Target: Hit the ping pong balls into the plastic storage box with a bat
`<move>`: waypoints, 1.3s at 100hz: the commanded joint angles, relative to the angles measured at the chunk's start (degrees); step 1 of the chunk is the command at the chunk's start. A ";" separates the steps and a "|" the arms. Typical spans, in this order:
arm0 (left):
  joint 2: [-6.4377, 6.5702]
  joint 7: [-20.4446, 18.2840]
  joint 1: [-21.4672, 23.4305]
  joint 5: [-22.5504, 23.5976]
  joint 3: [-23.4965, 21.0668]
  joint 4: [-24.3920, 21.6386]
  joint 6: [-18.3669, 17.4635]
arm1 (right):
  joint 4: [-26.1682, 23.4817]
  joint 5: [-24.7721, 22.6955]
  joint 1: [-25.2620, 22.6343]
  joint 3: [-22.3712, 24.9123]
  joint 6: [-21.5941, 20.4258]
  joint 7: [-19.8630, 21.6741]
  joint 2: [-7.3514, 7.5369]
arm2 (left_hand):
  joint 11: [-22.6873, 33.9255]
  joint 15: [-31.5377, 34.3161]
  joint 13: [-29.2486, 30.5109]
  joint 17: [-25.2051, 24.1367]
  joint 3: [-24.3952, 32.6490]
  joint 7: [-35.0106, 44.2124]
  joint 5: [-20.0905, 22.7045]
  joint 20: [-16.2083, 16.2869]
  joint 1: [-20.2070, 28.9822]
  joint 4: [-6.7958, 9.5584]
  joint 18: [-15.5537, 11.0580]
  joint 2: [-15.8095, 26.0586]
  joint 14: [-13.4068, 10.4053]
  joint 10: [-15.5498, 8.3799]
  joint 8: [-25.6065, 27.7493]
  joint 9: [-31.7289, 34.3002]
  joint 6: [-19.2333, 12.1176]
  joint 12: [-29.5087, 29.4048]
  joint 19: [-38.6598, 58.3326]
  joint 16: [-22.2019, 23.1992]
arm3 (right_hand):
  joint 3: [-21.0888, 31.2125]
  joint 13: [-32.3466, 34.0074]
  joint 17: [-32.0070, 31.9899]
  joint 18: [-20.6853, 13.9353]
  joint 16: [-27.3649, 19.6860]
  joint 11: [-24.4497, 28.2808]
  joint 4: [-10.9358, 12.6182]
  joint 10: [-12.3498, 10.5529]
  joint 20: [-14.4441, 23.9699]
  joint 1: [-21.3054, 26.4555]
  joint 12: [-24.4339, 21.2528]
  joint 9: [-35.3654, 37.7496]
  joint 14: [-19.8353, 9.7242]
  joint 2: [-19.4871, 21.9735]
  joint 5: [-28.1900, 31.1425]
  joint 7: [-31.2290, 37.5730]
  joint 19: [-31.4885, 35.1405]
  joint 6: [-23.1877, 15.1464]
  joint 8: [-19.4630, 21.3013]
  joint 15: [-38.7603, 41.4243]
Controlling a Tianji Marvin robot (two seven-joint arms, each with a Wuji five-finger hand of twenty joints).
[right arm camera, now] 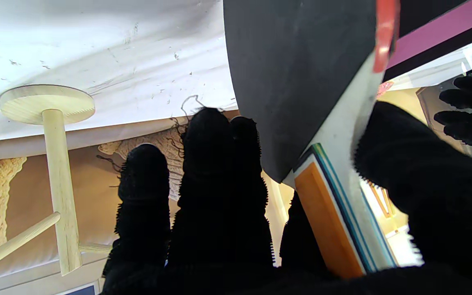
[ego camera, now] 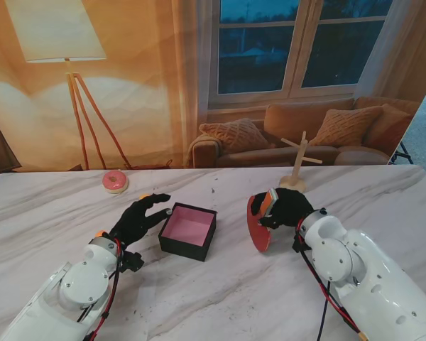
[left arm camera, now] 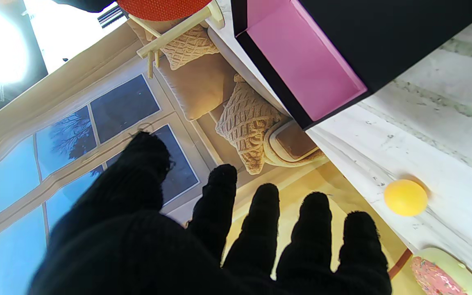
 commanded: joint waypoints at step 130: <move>-0.39 -0.60 0.03 -0.43 0.09 0.05 0.87 | 6.31 7.01 -1.25 -1.26 8.73 -10.77 -2.93 | -0.54 0.84 -1.47 0.14 -2.10 0.46 1.74 1.32 1.05 0.01 0.00 1.97 0.66 0.43 0.46 1.31 -0.22 0.78 0.77 0.66 | 2.74 25.13 25.88 2.08 -9.74 -7.31 -3.66 4.08 -3.64 16.76 -15.20 25.24 4.34 1.00 11.04 18.32 19.97 10.57 -5.23 -4.38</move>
